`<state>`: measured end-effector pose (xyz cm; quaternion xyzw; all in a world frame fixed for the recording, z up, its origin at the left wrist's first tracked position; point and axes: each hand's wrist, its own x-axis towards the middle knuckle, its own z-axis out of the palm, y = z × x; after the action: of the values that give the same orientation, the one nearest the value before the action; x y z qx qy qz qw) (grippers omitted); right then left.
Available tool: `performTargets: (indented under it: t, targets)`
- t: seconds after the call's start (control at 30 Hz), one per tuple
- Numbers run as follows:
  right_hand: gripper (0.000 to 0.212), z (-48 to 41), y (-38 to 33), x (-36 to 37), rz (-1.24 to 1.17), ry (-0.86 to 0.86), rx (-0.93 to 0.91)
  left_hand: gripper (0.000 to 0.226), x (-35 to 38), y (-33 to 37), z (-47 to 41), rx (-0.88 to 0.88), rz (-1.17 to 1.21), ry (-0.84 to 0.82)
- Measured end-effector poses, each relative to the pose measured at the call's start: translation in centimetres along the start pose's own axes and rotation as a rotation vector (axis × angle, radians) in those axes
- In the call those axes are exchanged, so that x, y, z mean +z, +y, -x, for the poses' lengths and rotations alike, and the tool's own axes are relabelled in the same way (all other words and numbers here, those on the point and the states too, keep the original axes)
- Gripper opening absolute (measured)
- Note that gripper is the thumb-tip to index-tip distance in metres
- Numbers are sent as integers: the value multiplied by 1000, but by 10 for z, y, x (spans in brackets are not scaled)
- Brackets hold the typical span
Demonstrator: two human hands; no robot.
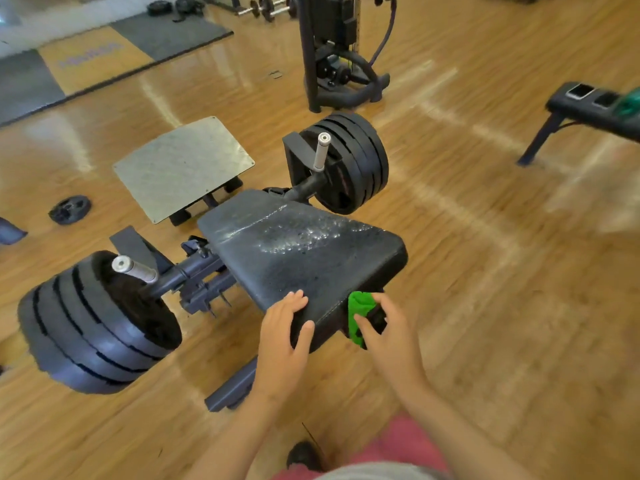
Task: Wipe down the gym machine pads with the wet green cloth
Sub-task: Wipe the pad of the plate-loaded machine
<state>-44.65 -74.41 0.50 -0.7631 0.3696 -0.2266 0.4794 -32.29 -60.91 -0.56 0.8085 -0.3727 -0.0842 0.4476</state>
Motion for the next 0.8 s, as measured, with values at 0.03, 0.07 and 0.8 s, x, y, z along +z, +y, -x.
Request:
performTargets:
  t: [0.03,0.07,0.8]
  targets:
    - [23,10,-4,11,8,35,-8,40,-6,-6,0,29,17,-43]
    - [24,19,-8,21,11,67,-14,42,-10,-11,0,50,31,-84]
    - [21,31,-27,55,-34,364,125,40,-47,-35,-18,108,187,-413]
